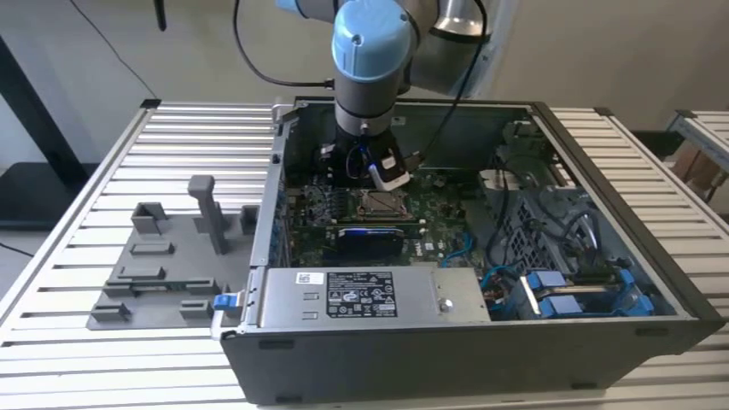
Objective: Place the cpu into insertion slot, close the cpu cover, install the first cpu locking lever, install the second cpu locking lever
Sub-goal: 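Install the first cpu locking lever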
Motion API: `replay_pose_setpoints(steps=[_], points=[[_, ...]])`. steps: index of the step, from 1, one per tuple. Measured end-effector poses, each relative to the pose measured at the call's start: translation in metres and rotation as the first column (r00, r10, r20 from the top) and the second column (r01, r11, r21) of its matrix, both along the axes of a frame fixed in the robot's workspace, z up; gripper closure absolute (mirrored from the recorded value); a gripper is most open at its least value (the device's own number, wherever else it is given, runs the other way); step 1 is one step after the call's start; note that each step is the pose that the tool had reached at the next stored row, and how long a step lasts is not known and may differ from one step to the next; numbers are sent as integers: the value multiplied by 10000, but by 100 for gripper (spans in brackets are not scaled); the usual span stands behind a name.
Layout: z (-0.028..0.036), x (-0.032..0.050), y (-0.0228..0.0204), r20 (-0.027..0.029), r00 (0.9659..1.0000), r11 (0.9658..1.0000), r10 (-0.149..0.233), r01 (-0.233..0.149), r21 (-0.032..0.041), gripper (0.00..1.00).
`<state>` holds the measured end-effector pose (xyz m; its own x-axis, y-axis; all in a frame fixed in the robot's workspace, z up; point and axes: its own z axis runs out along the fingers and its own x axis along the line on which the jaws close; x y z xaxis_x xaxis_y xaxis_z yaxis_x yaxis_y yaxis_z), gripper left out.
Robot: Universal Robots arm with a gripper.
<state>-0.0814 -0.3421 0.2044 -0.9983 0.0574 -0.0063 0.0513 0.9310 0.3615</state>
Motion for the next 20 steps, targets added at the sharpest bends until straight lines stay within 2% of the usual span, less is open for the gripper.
replay_pose_setpoints(steps=[6, 13, 20], points=[[-8, 6, 0, -1, 9997, 9997, 228, -228, -2, 89], [-35, 14, -1, 1, 9998, 9998, 220, -220, 1, 89], [-55, 60, -1, -1, 9998, 9998, 216, -216, -2, 89]])
